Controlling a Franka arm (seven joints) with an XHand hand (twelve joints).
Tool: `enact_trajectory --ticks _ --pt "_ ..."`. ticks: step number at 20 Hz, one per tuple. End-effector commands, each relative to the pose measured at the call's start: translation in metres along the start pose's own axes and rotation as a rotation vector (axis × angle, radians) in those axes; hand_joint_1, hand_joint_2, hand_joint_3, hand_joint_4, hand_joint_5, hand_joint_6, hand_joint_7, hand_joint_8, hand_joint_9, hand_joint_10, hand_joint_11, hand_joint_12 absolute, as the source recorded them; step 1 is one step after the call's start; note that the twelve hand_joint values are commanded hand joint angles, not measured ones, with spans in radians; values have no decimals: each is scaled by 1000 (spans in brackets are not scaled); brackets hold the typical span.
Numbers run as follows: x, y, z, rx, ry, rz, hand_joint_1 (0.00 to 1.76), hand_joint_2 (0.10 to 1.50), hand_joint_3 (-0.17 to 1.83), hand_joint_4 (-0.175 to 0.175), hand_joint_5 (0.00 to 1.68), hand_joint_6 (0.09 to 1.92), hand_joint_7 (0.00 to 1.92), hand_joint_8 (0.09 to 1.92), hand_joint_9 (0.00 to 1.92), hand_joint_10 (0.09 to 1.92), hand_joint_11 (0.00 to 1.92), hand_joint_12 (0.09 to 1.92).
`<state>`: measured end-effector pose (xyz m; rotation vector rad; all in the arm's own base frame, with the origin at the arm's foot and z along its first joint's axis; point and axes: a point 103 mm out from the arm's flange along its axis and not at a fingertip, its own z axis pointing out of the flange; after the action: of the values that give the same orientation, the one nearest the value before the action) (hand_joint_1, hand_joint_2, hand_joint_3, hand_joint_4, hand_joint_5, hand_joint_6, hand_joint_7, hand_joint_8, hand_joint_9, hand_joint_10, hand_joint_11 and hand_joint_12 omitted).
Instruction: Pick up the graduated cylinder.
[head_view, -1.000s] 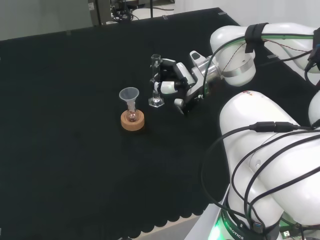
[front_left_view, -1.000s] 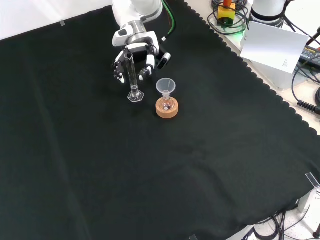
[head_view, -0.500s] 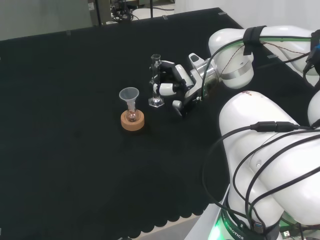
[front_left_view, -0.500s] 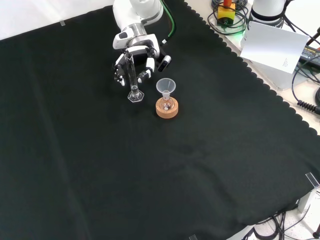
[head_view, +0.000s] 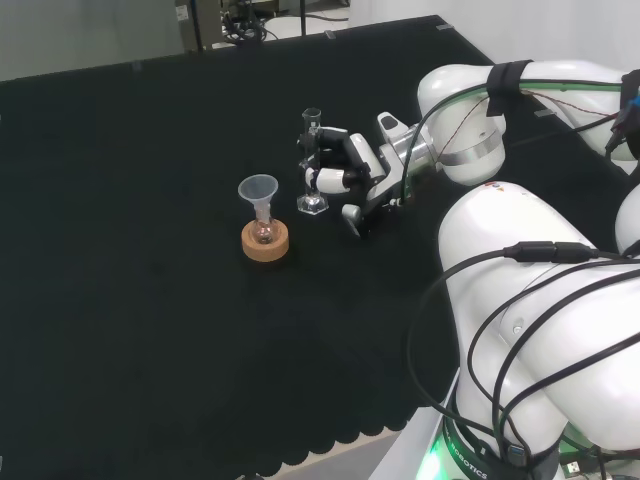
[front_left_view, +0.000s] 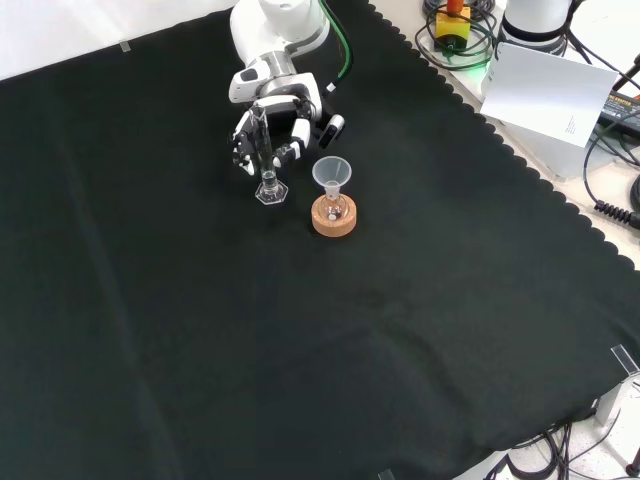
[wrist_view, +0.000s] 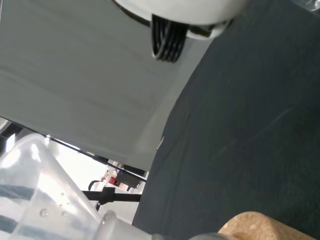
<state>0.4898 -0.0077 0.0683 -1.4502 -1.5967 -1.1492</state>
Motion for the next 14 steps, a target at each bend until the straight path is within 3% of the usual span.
enact_trajectory --ticks 1,3,5,9,14 --pt "2 0 1 -18 -7 3 1132 761 660 -3 848 657 796 628 1136 284 852 1073" --pt "3 1 0 -32 -17 7 1086 987 319 -18 870 978 825 643 1177 258 897 1063" --pt "5 3 -1 -39 -25 9 1071 1117 106 -34 868 1125 873 666 1232 237 967 1029" --pt "10 5 -2 -40 -73 9 1073 1177 11 -58 860 1185 949 691 1326 192 1116 939" --pt "15 6 -2 -13 -129 -22 1072 1183 2 -58 858 1193 970 679 1365 149 1184 883"
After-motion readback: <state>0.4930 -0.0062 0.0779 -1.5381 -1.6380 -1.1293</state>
